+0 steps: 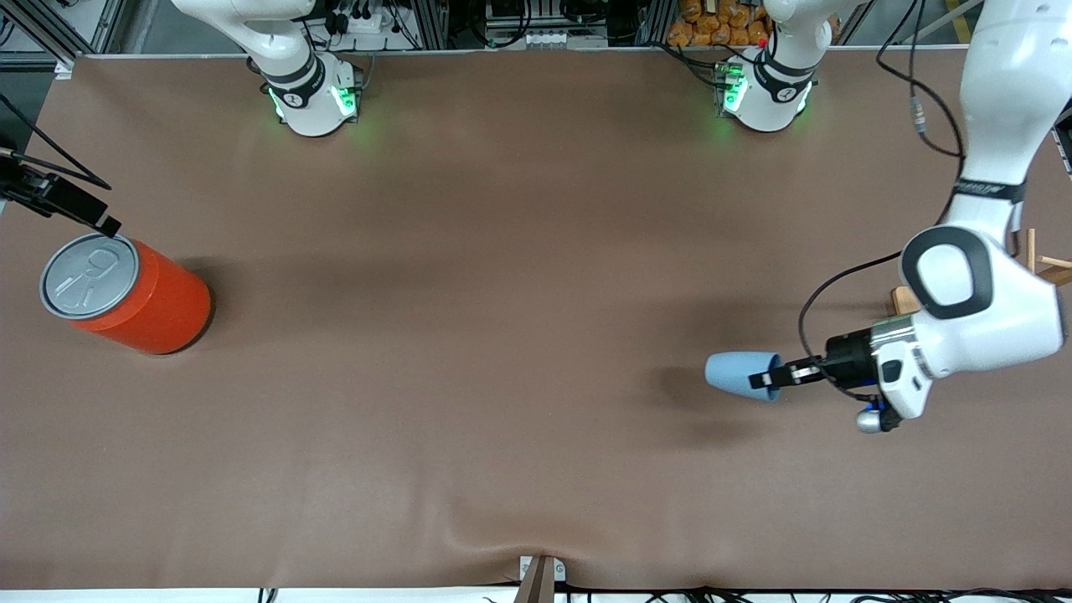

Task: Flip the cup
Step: 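Carry the blue cup with the left gripper toward the wooden stand, then set the blue cup upright beside the stand and open the left gripper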

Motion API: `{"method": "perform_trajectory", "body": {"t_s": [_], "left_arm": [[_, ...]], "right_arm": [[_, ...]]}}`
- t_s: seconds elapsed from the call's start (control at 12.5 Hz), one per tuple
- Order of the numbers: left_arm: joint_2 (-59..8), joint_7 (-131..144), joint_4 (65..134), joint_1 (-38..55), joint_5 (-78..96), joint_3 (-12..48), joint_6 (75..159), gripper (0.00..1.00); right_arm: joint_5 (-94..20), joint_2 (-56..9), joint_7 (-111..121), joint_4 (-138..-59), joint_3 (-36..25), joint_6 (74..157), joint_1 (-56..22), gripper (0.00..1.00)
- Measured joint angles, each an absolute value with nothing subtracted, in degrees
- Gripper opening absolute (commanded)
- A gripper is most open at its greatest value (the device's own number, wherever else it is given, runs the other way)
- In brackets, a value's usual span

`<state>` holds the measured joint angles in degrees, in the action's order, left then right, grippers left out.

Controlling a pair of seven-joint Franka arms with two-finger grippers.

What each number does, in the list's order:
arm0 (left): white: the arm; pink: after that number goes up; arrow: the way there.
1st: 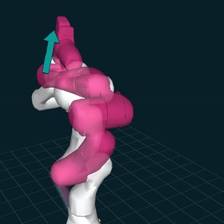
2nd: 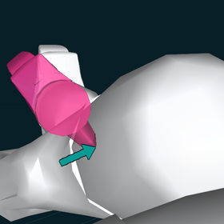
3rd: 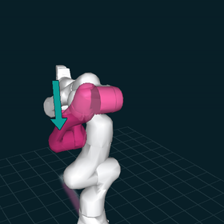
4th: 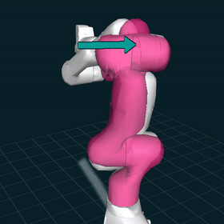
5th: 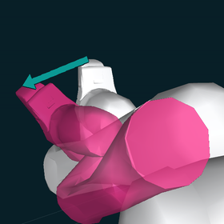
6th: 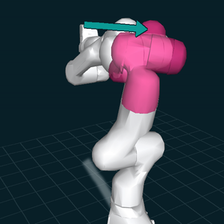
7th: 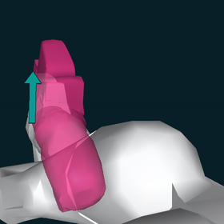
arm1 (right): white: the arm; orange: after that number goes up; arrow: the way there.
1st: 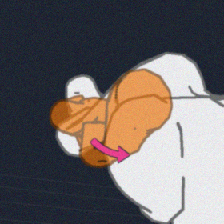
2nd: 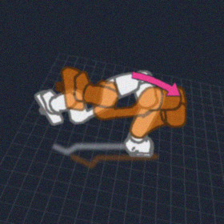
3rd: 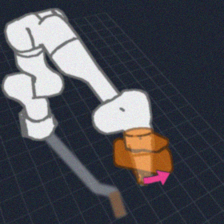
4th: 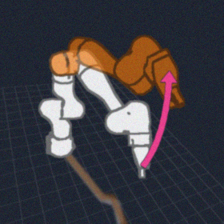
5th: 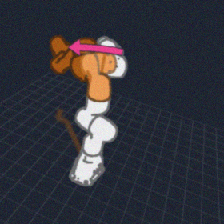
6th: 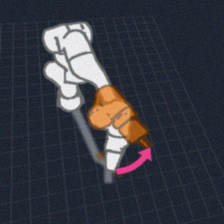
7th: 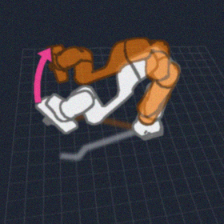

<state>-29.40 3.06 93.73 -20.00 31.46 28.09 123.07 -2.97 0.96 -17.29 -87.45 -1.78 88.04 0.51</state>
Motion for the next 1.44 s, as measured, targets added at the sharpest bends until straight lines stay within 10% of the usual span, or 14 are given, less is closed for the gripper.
{"method": "perform_trajectory", "body": {"t_s": [0.72,1.44], "left_arm": [[-28.5,21.5,95.1,-22.7,-3.2,24.1,128.8,0.0],[-22.4,41.0,113.1,-21.6,-11.6,24.9,143.7,0.0]], "right_arm": [[-2.9,1.0,-17.3,-87.4,-2.0,87.8,0.6,1.0],[-3.0,0.9,-17.3,-87.4,-1.9,87.6,0.5,1.0]]}}
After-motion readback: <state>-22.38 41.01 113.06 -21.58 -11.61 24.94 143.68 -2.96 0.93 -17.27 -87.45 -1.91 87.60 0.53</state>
